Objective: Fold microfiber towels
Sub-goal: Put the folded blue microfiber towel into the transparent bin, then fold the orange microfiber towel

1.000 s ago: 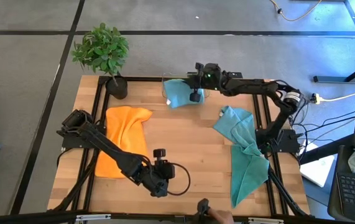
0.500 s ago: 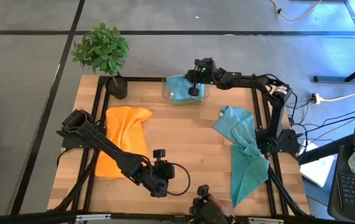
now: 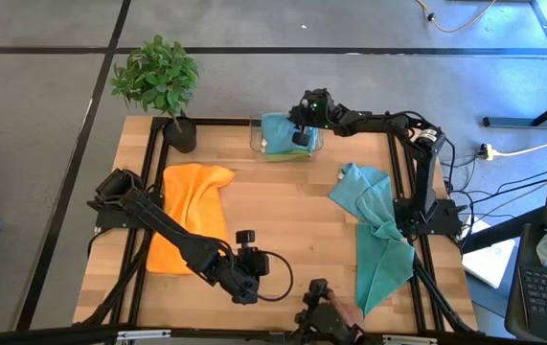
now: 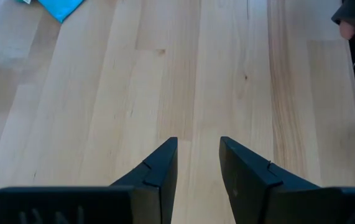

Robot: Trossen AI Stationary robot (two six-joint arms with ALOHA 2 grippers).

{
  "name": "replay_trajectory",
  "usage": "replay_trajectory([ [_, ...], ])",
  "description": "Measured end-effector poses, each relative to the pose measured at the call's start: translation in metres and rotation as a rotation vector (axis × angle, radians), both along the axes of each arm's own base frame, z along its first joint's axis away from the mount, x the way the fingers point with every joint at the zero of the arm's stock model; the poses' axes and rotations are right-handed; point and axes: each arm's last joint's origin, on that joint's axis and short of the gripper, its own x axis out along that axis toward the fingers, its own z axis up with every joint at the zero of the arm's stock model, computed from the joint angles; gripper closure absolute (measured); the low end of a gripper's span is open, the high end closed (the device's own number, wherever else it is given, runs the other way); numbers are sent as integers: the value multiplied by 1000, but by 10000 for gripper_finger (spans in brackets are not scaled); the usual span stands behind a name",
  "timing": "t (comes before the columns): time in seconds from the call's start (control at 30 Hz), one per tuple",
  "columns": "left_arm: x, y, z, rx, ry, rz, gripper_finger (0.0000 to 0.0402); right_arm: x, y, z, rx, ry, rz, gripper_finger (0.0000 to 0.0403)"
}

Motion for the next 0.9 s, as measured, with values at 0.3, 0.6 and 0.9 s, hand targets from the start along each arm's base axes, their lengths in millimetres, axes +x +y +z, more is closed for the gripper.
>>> replay_trajectory([
  [0.3,0,0,0,1,1,-1,291,7,9,0,-11,7,7,189],
  [0.6,0,1,0,12,-11,16,291,19,29,11,-152,82,-71,127],
  [0.9,0,1,0,4,-15,38,291,10,44,66,-222,-11,-107,120],
])
